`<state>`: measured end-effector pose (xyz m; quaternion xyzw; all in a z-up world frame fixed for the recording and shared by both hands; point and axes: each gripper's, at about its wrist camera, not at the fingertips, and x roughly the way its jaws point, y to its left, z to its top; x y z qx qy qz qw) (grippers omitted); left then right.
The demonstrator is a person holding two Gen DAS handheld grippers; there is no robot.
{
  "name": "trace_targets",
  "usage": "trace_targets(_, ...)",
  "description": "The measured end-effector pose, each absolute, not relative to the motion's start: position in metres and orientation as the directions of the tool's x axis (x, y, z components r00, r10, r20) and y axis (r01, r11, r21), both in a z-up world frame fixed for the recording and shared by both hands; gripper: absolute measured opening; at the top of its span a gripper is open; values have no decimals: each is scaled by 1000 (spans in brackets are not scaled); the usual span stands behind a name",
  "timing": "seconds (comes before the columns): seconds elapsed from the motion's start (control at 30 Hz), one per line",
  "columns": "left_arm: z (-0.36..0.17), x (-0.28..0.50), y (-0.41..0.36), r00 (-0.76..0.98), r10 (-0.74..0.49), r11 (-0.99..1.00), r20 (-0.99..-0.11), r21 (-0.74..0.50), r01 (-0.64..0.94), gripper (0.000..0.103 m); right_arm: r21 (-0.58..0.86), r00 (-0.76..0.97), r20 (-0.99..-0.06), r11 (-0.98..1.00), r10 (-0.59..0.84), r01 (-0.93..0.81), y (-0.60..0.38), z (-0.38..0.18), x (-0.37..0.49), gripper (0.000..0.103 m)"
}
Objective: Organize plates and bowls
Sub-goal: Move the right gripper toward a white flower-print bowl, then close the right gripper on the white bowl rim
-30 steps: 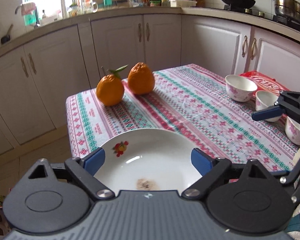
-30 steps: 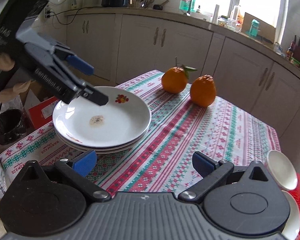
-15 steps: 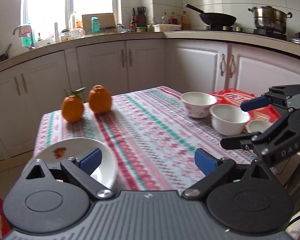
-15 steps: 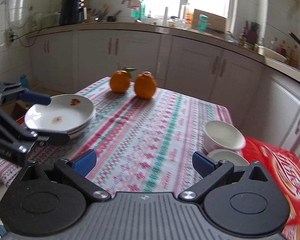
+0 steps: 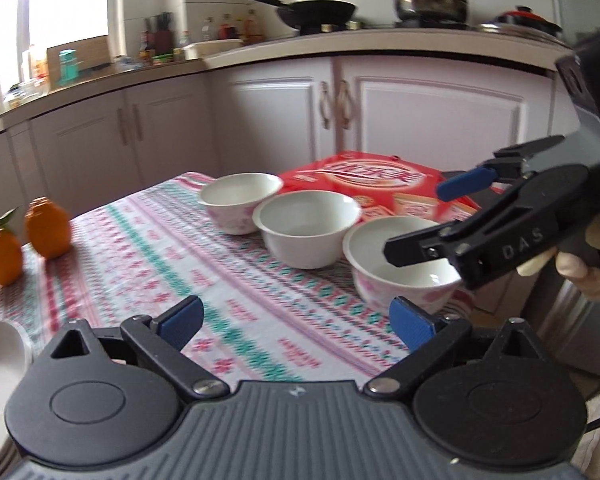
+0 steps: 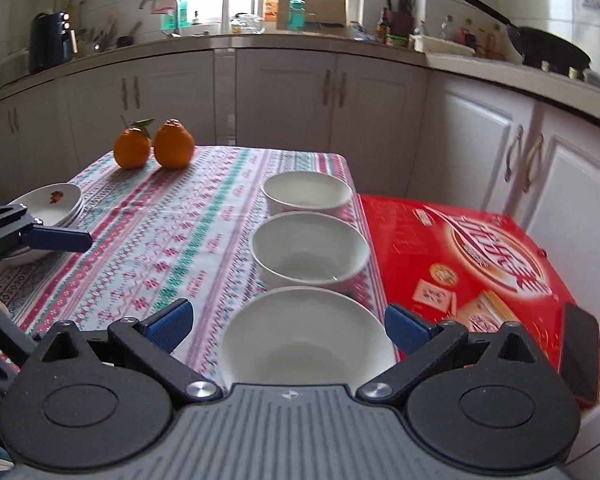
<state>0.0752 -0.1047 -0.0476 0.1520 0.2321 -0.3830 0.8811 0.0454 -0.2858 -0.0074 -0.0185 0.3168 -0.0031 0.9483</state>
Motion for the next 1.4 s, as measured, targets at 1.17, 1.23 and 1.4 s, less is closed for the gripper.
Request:
trace_targets(1.17, -81, 78, -175, 423, -712, 492, -561, 31, 870, 85, 261, 694, -684, 964, 224, -55, -357, -38, 79, 74)
trace_targets(1.23, -81, 77, -176, 424, -712, 490, -560, 35, 871, 85, 267, 692, -684, 962, 231, -58, -357, -38, 80, 74)
trace_targets(1.4, -78, 76, -176, 419, -720, 482, -553, 36, 875, 84, 282, 687, -683, 957, 248, -65, -357, -38, 79, 73)
